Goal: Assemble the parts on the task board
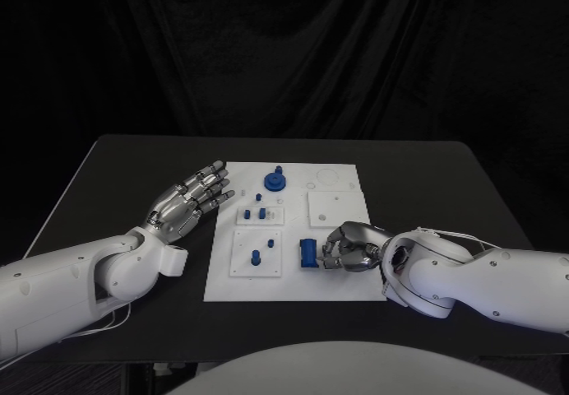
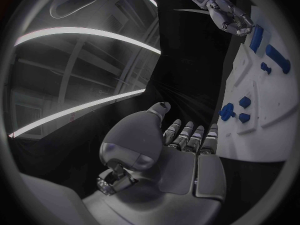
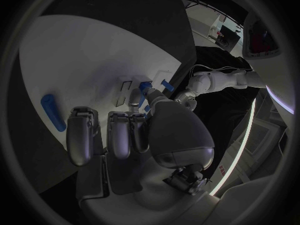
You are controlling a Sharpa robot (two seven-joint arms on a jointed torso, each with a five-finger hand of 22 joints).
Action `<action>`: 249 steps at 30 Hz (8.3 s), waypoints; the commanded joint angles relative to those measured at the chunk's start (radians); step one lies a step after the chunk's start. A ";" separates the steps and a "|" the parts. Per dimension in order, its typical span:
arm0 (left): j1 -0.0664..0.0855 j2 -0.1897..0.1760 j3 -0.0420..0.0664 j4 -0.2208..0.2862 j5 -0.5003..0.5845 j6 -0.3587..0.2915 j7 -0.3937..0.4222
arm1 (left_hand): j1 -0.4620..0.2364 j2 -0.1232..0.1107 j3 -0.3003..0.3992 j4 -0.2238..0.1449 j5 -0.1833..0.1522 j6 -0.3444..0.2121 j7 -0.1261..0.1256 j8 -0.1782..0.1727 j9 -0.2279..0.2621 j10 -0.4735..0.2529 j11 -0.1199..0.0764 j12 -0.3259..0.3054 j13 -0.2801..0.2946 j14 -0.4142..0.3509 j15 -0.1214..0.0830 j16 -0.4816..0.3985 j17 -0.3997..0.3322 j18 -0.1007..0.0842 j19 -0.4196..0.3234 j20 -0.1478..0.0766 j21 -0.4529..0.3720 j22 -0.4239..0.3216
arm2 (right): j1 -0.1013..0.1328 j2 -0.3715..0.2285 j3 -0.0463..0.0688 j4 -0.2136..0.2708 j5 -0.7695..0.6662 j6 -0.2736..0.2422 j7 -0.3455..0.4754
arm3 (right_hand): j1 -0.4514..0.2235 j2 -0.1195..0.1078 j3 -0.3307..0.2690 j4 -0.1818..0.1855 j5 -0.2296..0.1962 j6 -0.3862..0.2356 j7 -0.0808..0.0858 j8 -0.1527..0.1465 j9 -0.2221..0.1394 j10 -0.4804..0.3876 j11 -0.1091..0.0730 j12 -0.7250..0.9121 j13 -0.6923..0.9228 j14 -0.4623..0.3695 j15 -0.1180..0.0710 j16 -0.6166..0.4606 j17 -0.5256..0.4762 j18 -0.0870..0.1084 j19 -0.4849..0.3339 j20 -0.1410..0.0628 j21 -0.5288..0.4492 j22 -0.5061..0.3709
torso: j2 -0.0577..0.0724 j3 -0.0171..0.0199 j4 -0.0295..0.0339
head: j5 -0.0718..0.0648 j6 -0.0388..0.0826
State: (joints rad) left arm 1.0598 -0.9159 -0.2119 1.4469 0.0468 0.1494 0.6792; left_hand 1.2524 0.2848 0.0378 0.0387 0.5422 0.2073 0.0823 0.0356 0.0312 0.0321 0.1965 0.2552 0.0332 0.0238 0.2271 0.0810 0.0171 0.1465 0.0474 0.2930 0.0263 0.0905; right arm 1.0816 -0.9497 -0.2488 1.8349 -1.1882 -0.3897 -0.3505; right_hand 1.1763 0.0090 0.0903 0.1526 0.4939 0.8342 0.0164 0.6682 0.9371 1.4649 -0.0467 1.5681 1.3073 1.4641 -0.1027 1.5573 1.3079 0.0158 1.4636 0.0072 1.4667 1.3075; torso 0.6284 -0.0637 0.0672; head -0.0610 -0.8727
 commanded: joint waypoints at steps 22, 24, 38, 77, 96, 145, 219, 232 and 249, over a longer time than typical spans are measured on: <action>-0.003 -0.007 0.001 0.004 -0.001 0.010 0.049 | -0.007 -0.005 0.010 -0.001 0.005 0.001 0.005 0.005 0.001 0.000 0.004 0.004 0.002 -0.001 0.006 0.005 0.002 -0.015 0.007 -0.001 0.005 0.001 | 0.016 -0.124 0.003 0.115 -0.021 -0.019 -0.031 | -0.080 -0.013 -0.033 0.050 -0.219 -0.006 0.016 -0.030 -0.012 0.106 0.012 0.003 0.263 0.098 0.007 -0.005 0.217 0.014 0.061 0.006 -0.004 0.223 | 0.000 0.0005 -0.0007 | -0.002 0.000; -0.003 -0.007 0.001 0.004 -0.001 0.009 0.049 | -0.007 -0.006 0.010 -0.001 0.005 0.001 0.005 0.005 0.001 0.000 0.004 0.005 0.002 -0.001 0.006 0.005 0.002 -0.015 0.007 -0.001 0.005 0.001 | 0.030 -0.148 0.004 0.126 -0.029 -0.020 -0.046 | -0.090 -0.008 -0.036 0.062 -0.200 -0.004 0.018 -0.039 -0.020 0.106 0.013 0.003 0.263 0.097 0.008 -0.006 0.214 0.015 0.060 0.008 -0.005 0.223 | 0.000 0.0009 -0.0007 | -0.005 0.000; -0.003 -0.005 0.001 0.009 -0.001 0.003 0.048 | -0.008 -0.006 0.010 -0.001 0.005 0.001 0.005 0.005 0.001 0.000 0.004 0.005 0.002 -0.001 0.006 0.006 0.002 -0.015 0.007 -0.001 0.005 0.002 | 0.061 -0.266 0.000 0.137 -0.130 0.004 -0.166 | -0.056 -0.037 0.010 0.070 0.077 0.001 0.021 -0.098 -0.080 0.106 0.015 0.003 0.263 0.096 0.010 -0.007 0.210 0.015 0.060 0.010 -0.005 0.223 | -0.001 -0.0023 0.0001 | -0.015 0.000; -0.003 0.010 0.001 -0.002 -0.001 0.008 0.045 | -0.008 -0.007 0.013 -0.003 0.005 0.000 0.004 0.005 0.001 0.000 0.006 0.007 0.002 -0.001 0.006 0.005 0.002 -0.016 0.007 -0.001 0.005 0.001 | 0.012 -0.185 -0.001 0.041 -0.270 0.082 -0.246 | -0.071 -0.058 0.021 0.106 0.003 0.011 0.033 -0.139 -0.133 0.106 0.026 0.003 0.263 0.095 0.019 -0.010 0.202 0.014 0.061 0.018 -0.004 0.223 | 0.002 -0.0015 0.0026 | -0.017 0.000; -0.005 0.015 0.001 -0.003 -0.001 0.017 0.039 | -0.009 -0.006 0.014 -0.004 0.006 -0.002 0.004 0.004 0.001 0.000 0.008 0.007 0.002 -0.001 0.005 0.005 0.001 -0.017 0.006 -0.002 0.005 -0.001 | -0.010 -0.114 -0.001 -0.014 -0.275 0.136 -0.251 | -0.005 -0.066 0.069 0.064 0.096 0.019 0.037 -0.179 -0.182 0.106 0.030 0.003 0.263 0.093 0.023 -0.013 0.194 0.016 0.058 0.021 -0.011 0.221 | 0.002 0.0001 0.0024 | -0.017 0.000; -0.011 0.013 0.001 -0.001 -0.001 0.024 0.038 | -0.012 -0.004 0.022 -0.004 0.006 0.000 0.006 0.004 0.001 0.003 0.021 0.020 0.004 -0.002 0.004 0.006 0.001 -0.017 0.006 -0.002 0.005 -0.001 | -0.031 -0.092 0.010 0.036 0.242 -0.016 -0.038 | -0.039 -0.094 0.348 -0.124 0.208 0.018 0.039 -0.139 -0.165 0.106 0.031 0.003 0.263 0.094 0.023 -0.012 0.195 0.016 0.059 0.022 -0.009 0.221 | 0.002 -0.0017 0.0050 | -0.004 0.000; -0.029 0.024 0.001 -0.013 -0.001 0.034 0.023 | -0.014 -0.008 0.026 -0.006 0.005 -0.004 0.006 0.003 0.000 0.003 0.020 0.021 0.003 -0.003 0.004 0.005 0.001 -0.017 0.006 -0.002 0.004 -0.002 | -0.030 -0.006 0.021 -0.044 0.103 -0.055 -0.091 | -0.262 -0.054 0.137 0.053 -0.226 0.026 0.041 -0.144 -0.190 0.106 0.034 0.003 0.263 0.095 0.027 -0.008 0.200 0.015 0.061 0.026 -0.005 0.222 | 0.002 -0.0015 0.0035 | 0.010 0.000; -0.032 0.022 0.001 -0.014 -0.001 0.034 0.021 | -0.014 -0.008 0.026 -0.006 0.005 -0.004 0.006 0.003 0.000 0.003 0.020 0.021 0.003 -0.003 0.004 0.005 0.001 -0.017 0.006 -0.002 0.004 -0.002 | -0.030 -0.009 0.021 -0.043 0.108 -0.077 -0.072 | -0.301 -0.013 0.088 0.129 -0.204 0.031 0.039 -0.141 -0.192 0.106 0.032 0.003 0.263 0.094 0.025 -0.009 0.197 0.016 0.060 0.025 -0.006 0.221 | 0.002 -0.0010 0.0025 | 0.011 0.000; -0.033 0.022 0.001 -0.014 -0.001 0.035 0.018 | -0.015 -0.009 0.027 -0.007 0.005 -0.003 0.007 0.003 0.000 0.003 0.020 0.022 0.003 -0.003 0.004 0.006 0.001 -0.017 0.006 -0.002 0.004 -0.002 | -0.030 -0.017 0.022 -0.039 0.141 -0.056 -0.056 | -0.406 0.055 -0.008 0.141 -0.209 0.052 0.021 -0.076 -0.138 0.106 0.017 0.003 0.263 0.094 0.012 -0.008 0.198 0.016 0.060 0.014 -0.007 0.221 | 0.002 -0.0011 0.0025 | 0.012 0.000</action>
State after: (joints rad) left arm 1.0282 -0.8943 -0.2115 1.4319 0.0473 0.1685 0.6792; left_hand 1.2431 0.2755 0.0599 0.0331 0.5422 0.2073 0.0823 0.0356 0.0311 0.0361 0.2077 0.2738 0.0352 0.0236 0.2269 0.0848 0.0175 0.1465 0.0475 0.2930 0.0263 0.0895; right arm 1.0499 -0.9660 -0.2278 1.7933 -1.0637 -0.4450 -0.4113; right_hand 0.7782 0.0638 0.0866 0.2936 0.2885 0.8840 0.0403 0.5880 0.7942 1.4642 -0.0224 1.5681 1.3077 1.4672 -0.0849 1.5450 1.3073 0.0157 1.4669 0.0251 1.4561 1.3075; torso 0.6306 -0.0645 0.0700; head -0.0500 -0.8727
